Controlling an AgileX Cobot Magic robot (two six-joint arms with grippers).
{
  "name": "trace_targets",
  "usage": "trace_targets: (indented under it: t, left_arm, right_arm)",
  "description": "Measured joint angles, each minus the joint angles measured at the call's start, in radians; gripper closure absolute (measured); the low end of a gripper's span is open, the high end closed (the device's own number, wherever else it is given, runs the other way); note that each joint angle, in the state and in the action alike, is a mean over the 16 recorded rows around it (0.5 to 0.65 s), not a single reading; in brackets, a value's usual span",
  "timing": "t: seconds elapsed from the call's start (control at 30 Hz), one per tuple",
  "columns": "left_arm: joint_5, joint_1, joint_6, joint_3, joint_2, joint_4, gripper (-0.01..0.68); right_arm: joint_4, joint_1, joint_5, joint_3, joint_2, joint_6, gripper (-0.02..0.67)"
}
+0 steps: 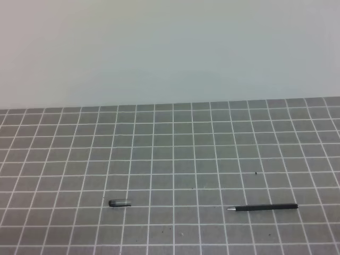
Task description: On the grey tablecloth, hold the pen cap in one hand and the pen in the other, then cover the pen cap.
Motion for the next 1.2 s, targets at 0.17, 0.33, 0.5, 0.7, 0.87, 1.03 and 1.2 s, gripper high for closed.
trace_targets:
  t: [0.17, 0.33, 0.5, 0.7, 0.87, 1.03, 1.2]
  left_arm:
    - [-0.005, 0.0, -0.001, 0.0, 0.0, -0.134, 0.676]
    - [-0.019, 0.0, -0.001, 0.0, 0.0, -0.285, 0.676]
    - [-0.038, 0.0, -0.002, 0.0, 0.0, -0.442, 0.676]
    - [-0.06, 0.0, -0.002, 0.0, 0.0, -0.524, 0.676]
    - [-0.07, 0.0, 0.002, 0.0, 0.0, -0.536, 0.676]
    - [-0.08, 0.0, 0.022, 0.002, -0.001, -0.543, 0.676]
    - [-0.082, 0.0, 0.062, 0.002, -0.001, -0.544, 0.676]
  right_arm:
    - [0.009, 0.0, -0.015, 0.0, 0.0, 0.001, 0.652]
    - [0.022, 0.0, -0.028, 0.0, 0.0, 0.002, 0.652]
    - [0.034, 0.0, -0.032, 0.0, 0.0, 0.001, 0.652]
    - [0.04, 0.0, -0.011, 0.0, 0.0, -0.022, 0.652]
    - [0.04, 0.0, 0.016, 0.0, 0.0, -0.054, 0.652]
    - [0.04, 0.0, 0.045, 0.0, 0.0, -0.086, 0.652]
    - [0.04, 0.0, 0.069, 0.0, 0.0, -0.102, 0.652]
